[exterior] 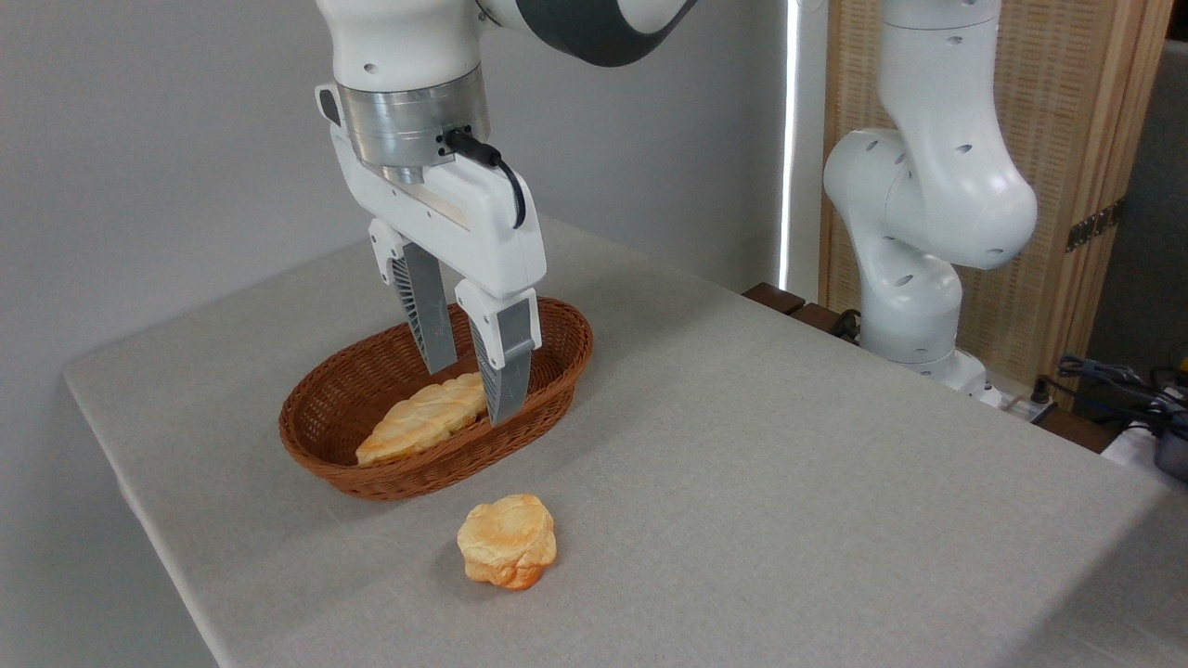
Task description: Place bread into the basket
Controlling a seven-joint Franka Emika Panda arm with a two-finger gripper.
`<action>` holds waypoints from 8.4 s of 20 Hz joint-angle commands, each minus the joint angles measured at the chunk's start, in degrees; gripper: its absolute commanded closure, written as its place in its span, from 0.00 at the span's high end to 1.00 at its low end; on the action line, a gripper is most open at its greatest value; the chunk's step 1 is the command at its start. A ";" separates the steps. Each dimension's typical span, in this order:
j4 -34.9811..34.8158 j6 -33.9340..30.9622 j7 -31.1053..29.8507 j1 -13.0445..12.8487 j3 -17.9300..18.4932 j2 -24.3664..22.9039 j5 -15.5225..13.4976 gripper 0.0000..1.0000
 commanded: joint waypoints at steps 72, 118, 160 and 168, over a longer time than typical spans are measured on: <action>0.74 -1.52 -0.20 -0.42 1.22 -0.58 -0.22 1.00; -15.34 18.52 5.42 -1.21 1.22 6.54 0.22 0.57; -10.07 11.31 -3.10 -1.29 -9.14 -1.11 -9.44 0.72; -10.33 10.96 -6.71 -1.56 -13.28 2.05 -11.80 1.00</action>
